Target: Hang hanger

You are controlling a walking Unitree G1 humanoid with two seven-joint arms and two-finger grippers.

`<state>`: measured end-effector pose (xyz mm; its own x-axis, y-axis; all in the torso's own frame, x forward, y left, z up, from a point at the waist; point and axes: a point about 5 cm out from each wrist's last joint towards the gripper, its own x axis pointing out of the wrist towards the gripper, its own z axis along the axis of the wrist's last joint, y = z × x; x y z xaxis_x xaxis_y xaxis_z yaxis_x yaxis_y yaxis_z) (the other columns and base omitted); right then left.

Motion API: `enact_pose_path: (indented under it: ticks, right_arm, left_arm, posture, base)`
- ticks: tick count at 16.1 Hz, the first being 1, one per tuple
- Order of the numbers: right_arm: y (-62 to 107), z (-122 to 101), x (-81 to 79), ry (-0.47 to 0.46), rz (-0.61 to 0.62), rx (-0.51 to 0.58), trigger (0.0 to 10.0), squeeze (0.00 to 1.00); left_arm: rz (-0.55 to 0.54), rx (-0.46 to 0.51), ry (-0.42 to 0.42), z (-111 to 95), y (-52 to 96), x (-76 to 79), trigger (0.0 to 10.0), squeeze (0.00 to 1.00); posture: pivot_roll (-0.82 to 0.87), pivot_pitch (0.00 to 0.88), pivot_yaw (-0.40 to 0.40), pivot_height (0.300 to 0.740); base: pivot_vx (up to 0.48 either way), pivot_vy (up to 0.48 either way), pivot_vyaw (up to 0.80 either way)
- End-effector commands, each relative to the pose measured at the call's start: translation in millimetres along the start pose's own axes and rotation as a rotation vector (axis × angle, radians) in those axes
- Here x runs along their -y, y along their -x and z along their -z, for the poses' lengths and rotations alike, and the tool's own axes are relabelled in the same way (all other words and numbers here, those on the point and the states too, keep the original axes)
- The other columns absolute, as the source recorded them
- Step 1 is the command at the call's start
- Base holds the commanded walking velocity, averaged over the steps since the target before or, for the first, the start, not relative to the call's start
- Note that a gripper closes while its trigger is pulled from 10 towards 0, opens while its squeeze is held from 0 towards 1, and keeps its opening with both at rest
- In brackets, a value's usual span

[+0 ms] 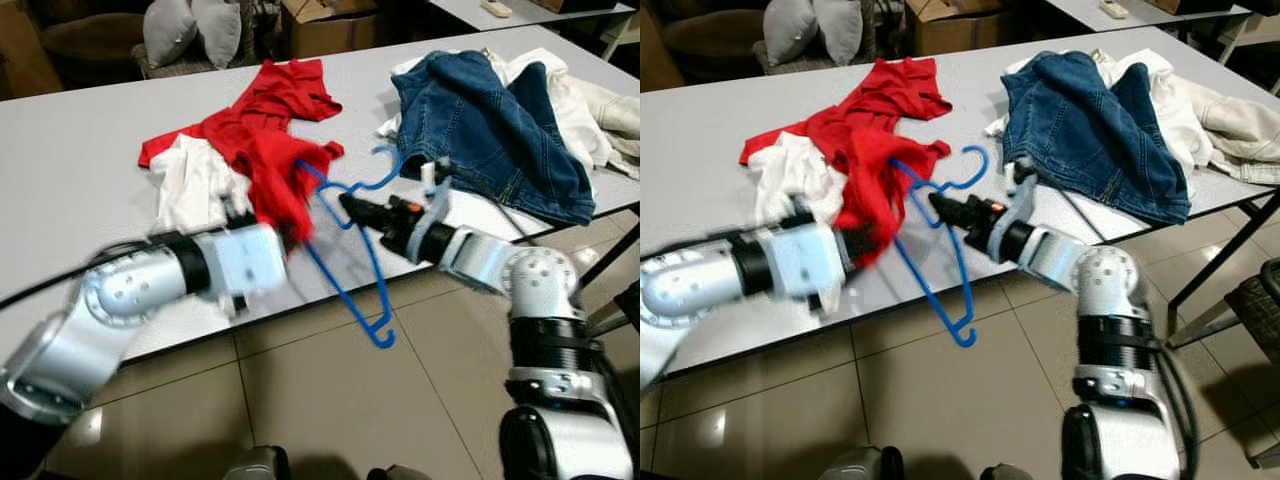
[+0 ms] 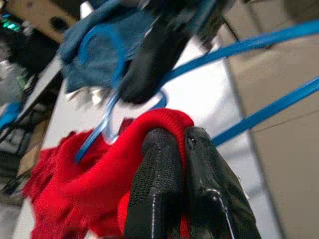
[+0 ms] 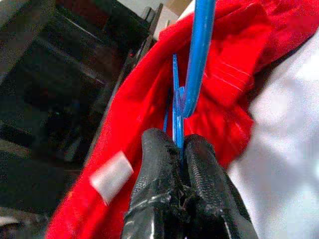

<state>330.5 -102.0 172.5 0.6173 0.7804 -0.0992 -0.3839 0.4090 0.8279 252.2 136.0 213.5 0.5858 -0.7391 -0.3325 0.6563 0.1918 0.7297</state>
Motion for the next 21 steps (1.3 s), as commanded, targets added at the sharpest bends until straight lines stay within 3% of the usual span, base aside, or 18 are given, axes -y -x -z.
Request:
enact_pose_path:
  ticks: [1,3,4,5,6,7,9,10,14,15,16,18,20,21]
  right_arm:
    - [-5.6,-4,-3.8,-0.019,-0.018,0.025,10.0,0.00]
    - [-13.3,-6,-1.7,-0.026,0.008,0.084,10.0,0.00]
    - [-19.3,-11,-1.1,-0.046,0.021,0.169,10.0,0.00]
    - [-25.7,-18,-1.5,-0.089,0.040,0.285,10.0,0.00]
    - [-28.0,-19,-2.4,-0.096,0.042,0.318,10.0,0.00]
    - [-33.5,-22,-4.4,-0.092,0.060,0.384,10.0,0.00]
    - [-44.2,-25,-4.3,-0.181,0.075,0.471,10.0,0.00]
    - [-50.1,-26,-5.3,-0.204,0.089,0.515,10.0,0.00]
    - [-62.0,-28,-10.6,-0.257,0.099,0.604,10.0,0.00]
    - [-66.5,-27,-12.1,-0.230,0.110,0.606,10.0,0.00]
    - [-74.5,-19,-13.9,-0.161,0.138,0.573,10.0,0.00]
    - [-78.4,-14,-13.8,-0.168,0.142,0.550,10.0,0.00]
    - [-81.6,-14,-18.8,-0.196,0.122,0.541,10.0,0.00]
    - [-82.8,-18,-24.5,-0.223,0.099,0.541,10.0,0.00]
  left_arm:
    - [0.030,-0.001,-0.012,-2,-1.2,5.1,0.0,0.00]
    - [0.017,-0.045,-0.020,4,-2.8,6.1,0.0,0.00]
    - [-0.027,-0.059,0.016,6,-3.8,4.5,0.0,0.00]
    - [-0.102,-0.029,0.133,4,-5.5,0.6,0.0,0.00]
    - [-0.123,-0.009,0.183,1,-6.5,-0.7,0.0,0.00]
    - [-0.126,0.045,0.304,-6,-9.6,-0.6,0.0,0.00]
    - [-0.028,0.067,0.386,-11,-12.3,9.8,1.2,0.00]
    - [0.021,0.087,0.430,-14,-12.9,14.7,0.2,0.00]
    - [0.104,0.177,0.542,-30,-14.0,21.1,0.0,0.00]
    - [0.080,0.213,0.575,-36,-15.5,16.1,0.0,0.00]
    - [-0.047,0.304,0.619,-46,-15.4,-7.3,0.3,0.00]
    - [-0.195,0.283,0.588,-43,-12.9,-30.2,0.9,0.00]
    - [-0.219,0.209,0.521,-41,-13.6,-32.4,0.9,0.00]
    - [-0.183,0.118,0.436,-36,-18.2,-23.1,1.3,0.00]
  posture:
    - [-0.04,0.065,-0.021,0.740]
    - [-0.04,0.066,-0.025,0.740]
    - [-0.04,0.068,-0.031,0.740]
    - [-0.03,0.069,-0.037,0.740]
    - [-0.03,0.069,-0.037,0.740]
    - [-0.03,0.074,-0.036,0.740]
    - [-0.03,0.076,-0.030,0.740]
    - [-0.03,0.078,-0.028,0.740]
    - [-0.02,0.081,-0.025,0.740]
    - [-0.02,0.081,-0.025,0.740]
    - [-0.02,0.080,-0.025,0.740]
    - [-0.01,0.079,-0.025,0.740]
    - [-0.01,0.075,-0.019,0.740]
    - [-0.01,0.072,-0.015,0.740]
  base:
    - [0.000,0.000,0.00]
    - [0.000,0.000,0.00]
    - [0.000,0.000,0.00]
    - [0.000,0.000,0.00]
    - [0.000,0.000,0.00]
    - [0.000,0.000,0.00]
    - [0.000,0.000,0.00]
    - [0.000,0.000,0.00]
    - [0.000,0.000,0.00]
    - [0.000,0.000,0.00]
    - [0.000,0.000,0.00]
    - [0.000,0.000,0.00]
    - [0.000,0.000,0.00]
    - [0.000,0.000,0.00]
